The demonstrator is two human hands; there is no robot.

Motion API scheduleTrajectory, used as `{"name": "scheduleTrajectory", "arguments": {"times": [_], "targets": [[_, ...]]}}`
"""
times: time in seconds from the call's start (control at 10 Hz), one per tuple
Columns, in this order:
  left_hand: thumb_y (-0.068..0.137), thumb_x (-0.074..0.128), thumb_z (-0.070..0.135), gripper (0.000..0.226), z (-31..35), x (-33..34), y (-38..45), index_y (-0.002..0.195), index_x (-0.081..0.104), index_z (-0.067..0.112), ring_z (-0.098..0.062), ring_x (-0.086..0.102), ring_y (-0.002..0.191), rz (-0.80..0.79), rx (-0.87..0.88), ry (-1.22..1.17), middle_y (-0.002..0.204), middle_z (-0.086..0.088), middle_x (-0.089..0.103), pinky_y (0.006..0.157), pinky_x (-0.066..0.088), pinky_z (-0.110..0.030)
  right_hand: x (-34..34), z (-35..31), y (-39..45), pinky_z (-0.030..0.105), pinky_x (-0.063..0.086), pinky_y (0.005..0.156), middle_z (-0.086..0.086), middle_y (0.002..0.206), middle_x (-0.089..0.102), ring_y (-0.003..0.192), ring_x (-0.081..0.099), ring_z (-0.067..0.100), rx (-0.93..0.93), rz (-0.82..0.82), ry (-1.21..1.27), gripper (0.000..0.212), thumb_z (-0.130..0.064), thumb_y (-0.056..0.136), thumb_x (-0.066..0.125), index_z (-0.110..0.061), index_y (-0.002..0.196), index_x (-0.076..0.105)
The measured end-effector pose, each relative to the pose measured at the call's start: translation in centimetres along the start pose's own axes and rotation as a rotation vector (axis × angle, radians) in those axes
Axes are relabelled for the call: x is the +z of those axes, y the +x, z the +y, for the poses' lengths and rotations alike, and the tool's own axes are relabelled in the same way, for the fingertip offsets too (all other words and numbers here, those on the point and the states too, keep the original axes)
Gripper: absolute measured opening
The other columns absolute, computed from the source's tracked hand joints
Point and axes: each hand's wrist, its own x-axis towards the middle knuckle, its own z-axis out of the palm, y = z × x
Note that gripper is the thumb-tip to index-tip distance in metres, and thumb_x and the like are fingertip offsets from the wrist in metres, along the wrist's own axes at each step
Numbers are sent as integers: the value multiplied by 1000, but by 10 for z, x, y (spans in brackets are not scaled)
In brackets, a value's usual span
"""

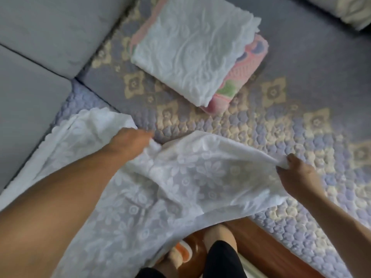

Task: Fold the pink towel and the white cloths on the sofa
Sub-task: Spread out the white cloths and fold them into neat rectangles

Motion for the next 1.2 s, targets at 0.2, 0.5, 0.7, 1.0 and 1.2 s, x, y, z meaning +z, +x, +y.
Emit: {"name": "scheduleTrajectory", "arguments": {"times": [0.2,0.5,0.7,1.0,1.2], "targets": [[93,40,7,17,-55,38,-125,99,55,3,-43,60,79,660,-308,-328,89,-23,58,63,50,-48,20,-12,-40,27,29,49,4,70,51,55,50,27,-424,58,-279,19,-10,85,66,-13,85,47],[97,52,34,39,-36,132,-144,121,59,4,-33,60,102,-99,-1001,-1078,120,-17,64,84,46,-37,46,-16,-22,31,41,58,7,95,59,70,50,27,-254,-251,-317,24,-10,82,60,-25,90,43],[86,64,59,82,-6,103,-96,150,31,20,-34,51,126,100,-956,-1299,145,-13,42,100,48,-48,49,-21,-16,30,40,63,13,101,66,81,58,29,-192,-246,-326,20,-13,85,63,-19,105,62],[106,39,26,33,-69,13,-104,91,62,7,-28,61,68,-238,-848,-1258,75,-15,66,48,52,-28,-32,-64,-27,21,42,61,-3,76,63,65,55,12,-82,-854,-266,23,-38,91,69,-18,82,65],[82,53,11,23,-219,-196,-56,78,72,-1,-23,63,85,437,-318,-2635,99,-39,61,90,53,-42,-173,-96,34,44,47,71,20,77,59,72,59,31,50,161,521,50,-52,81,64,-2,75,60]]}}
